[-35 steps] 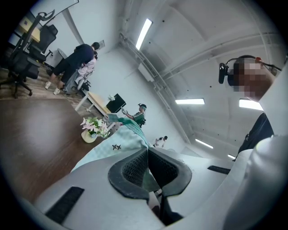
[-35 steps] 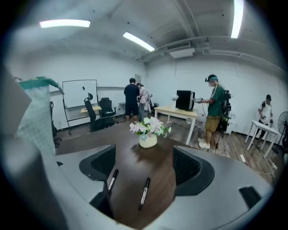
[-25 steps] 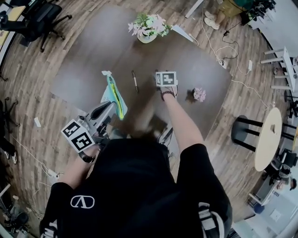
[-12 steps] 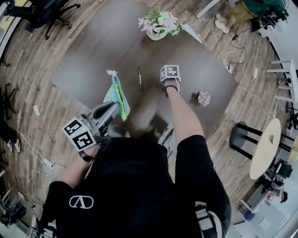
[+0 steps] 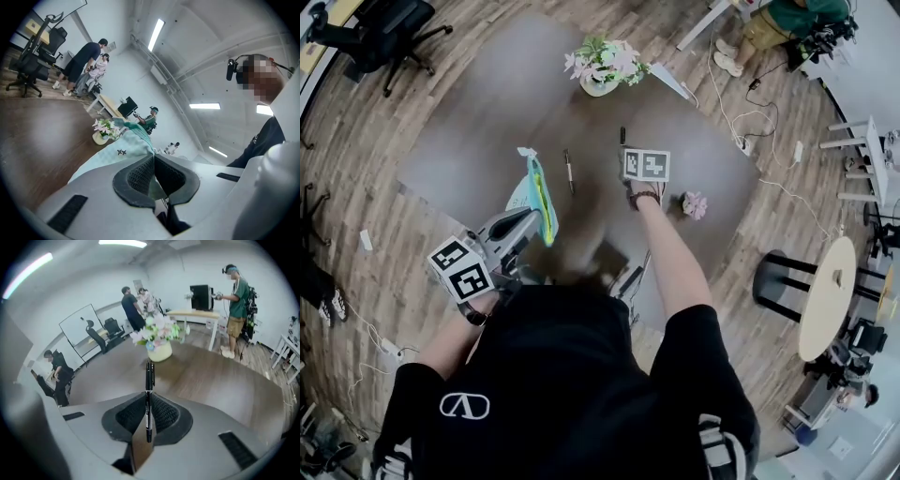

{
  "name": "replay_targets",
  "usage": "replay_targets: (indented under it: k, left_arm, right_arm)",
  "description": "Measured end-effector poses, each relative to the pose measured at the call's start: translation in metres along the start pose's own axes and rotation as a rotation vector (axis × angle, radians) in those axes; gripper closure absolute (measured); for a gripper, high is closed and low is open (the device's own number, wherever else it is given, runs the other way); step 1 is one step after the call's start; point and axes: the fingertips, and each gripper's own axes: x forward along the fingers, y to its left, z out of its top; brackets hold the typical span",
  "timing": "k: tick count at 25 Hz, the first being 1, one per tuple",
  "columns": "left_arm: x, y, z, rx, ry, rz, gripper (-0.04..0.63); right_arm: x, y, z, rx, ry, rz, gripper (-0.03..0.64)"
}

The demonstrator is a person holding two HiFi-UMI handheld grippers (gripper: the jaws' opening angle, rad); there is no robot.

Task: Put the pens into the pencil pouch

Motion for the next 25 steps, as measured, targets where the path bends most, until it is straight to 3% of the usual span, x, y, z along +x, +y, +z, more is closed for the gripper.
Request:
replay_targets:
  k: [8,12,16,19,25]
  left_arm:
    - [0.018,-0.022,0.002,0.026,0.024,-0.071,0.586]
    - [0.029,-0.032,0.005,0.047,0.029,-0.111,0.586]
    - [0.035,-0.040,0.007,0.049,0.031,-0.132,0.586]
    - [0.037,-0.047,0.007,0.055,0.035,-0.149,0.586]
    - [0.042,-0.055,0.008,0.072,0.035,-0.162,0.586]
  right_arm:
    - [-0.175,0.058,0.096,-0.188,-0.523,0.020,0.578]
    - [-0.262,0.094,0.114,-0.306,-0.779,0.002,0.578]
    - [-0.337,0.129,0.108,-0.352,-1.030,-0.002,0.578]
    - [-0.364,0.145,0.092,-0.362,-1.100,-0.017,0.578]
    - [-0.375,0.150,0.082,-0.323,-1.116,0.001,0.578]
